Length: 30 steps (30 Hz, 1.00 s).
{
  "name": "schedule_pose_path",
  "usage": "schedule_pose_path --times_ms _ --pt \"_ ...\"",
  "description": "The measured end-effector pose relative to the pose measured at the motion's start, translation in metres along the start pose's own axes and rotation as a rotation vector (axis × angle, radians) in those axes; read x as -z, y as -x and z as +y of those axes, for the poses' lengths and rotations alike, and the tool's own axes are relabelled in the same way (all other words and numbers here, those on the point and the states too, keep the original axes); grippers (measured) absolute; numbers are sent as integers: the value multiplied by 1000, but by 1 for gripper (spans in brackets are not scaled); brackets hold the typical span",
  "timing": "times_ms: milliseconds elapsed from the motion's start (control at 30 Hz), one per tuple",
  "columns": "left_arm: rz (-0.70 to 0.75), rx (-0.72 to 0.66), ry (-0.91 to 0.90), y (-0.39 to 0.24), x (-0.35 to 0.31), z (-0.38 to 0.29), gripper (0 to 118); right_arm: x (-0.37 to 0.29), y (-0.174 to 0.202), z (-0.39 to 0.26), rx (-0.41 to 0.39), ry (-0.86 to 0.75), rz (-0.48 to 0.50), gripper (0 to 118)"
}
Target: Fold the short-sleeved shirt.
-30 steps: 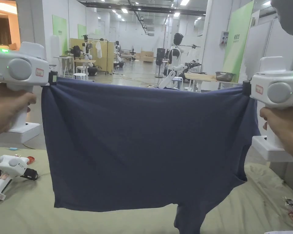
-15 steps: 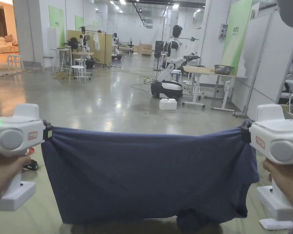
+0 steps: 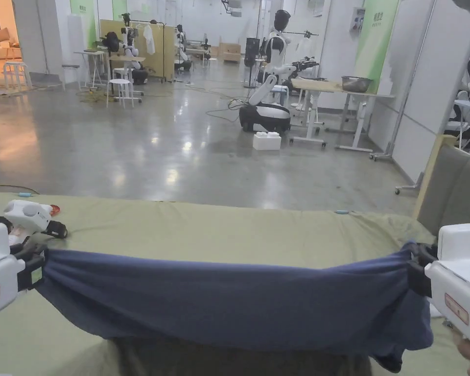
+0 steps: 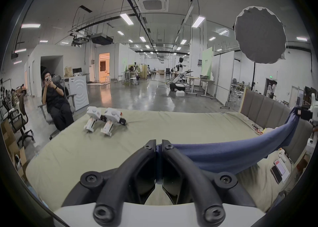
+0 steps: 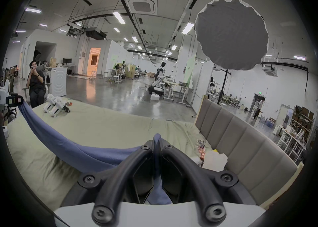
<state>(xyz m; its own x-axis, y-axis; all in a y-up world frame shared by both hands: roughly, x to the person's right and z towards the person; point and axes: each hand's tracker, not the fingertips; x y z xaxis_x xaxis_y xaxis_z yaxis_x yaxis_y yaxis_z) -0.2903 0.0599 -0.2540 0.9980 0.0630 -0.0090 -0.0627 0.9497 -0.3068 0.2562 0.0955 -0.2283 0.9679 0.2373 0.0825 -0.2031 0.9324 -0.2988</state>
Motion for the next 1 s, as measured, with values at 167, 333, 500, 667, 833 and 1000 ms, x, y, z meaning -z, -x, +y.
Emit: schedule_pose_path --times_ms 167,333,500,667,833,1000 --pt "-2 -29 65 10 -33 -52 2 -32 7 -52 23 101 21 3" --pt "10 -27 179 14 -56 -107 2 -56 15 -106 13 220 35 3" --pt "16 3 317 20 -65 -164 2 -65 25 -159 -2 353 50 3" --pt "10 73 495 18 -63 -204 2 -61 36 -213 -50 516 72 3" --pt "12 92 597 20 -55 -227 2 -52 40 -250 -67 619 88 4" --pt "19 115 648 17 -47 -239 3 -46 46 -268 -73 689 112 5"
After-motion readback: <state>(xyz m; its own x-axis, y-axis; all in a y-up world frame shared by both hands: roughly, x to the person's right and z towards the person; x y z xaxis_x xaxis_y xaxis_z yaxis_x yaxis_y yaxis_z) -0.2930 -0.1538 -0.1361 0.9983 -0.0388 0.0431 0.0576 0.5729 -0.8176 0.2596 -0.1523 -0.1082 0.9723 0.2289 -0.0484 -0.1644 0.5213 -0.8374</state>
